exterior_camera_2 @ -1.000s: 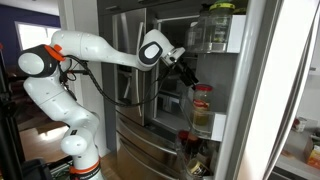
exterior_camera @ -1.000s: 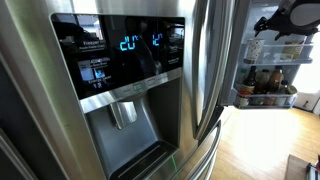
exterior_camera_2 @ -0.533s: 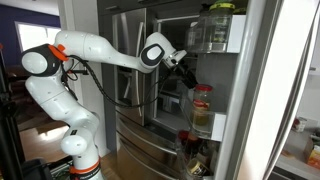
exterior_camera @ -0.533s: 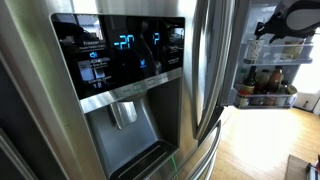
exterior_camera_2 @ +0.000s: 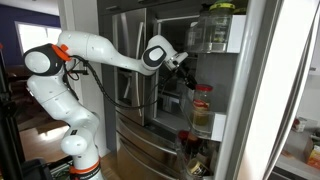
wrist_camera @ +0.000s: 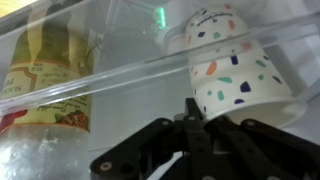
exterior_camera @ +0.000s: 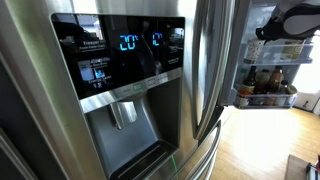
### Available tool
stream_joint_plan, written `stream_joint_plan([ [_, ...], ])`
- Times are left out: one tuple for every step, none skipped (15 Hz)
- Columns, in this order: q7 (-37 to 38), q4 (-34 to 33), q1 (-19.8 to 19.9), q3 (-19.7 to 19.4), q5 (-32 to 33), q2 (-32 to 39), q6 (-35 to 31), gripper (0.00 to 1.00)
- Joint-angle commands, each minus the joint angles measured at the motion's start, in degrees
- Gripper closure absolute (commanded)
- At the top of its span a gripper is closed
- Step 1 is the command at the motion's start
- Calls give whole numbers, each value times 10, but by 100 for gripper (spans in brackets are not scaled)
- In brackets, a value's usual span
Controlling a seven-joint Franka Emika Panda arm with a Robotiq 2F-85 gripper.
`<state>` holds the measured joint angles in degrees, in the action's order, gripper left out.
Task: Remove the styrofoam cup from the fridge door middle shelf and put it in the fridge on the bottom shelf of the upper fridge compartment
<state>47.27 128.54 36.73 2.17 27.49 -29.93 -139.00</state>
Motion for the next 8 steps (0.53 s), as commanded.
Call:
stream_joint_plan([
  [-1,8,-3,-9,32,-28,9,100],
  [-5,14,-1,-9,43,-40,4,99],
  [-10,19,0,-8,56,-54,4,99],
  [-11,23,1,-6,68,-63,2,99],
  [-14,26,0,-4,81,-76,3,99],
  [-15,32,-4,-3,90,-88,-2,99],
  [-19,34,-8,-3,95,-99,-5,99],
  [-24,39,-17,-4,95,-111,-10,99],
])
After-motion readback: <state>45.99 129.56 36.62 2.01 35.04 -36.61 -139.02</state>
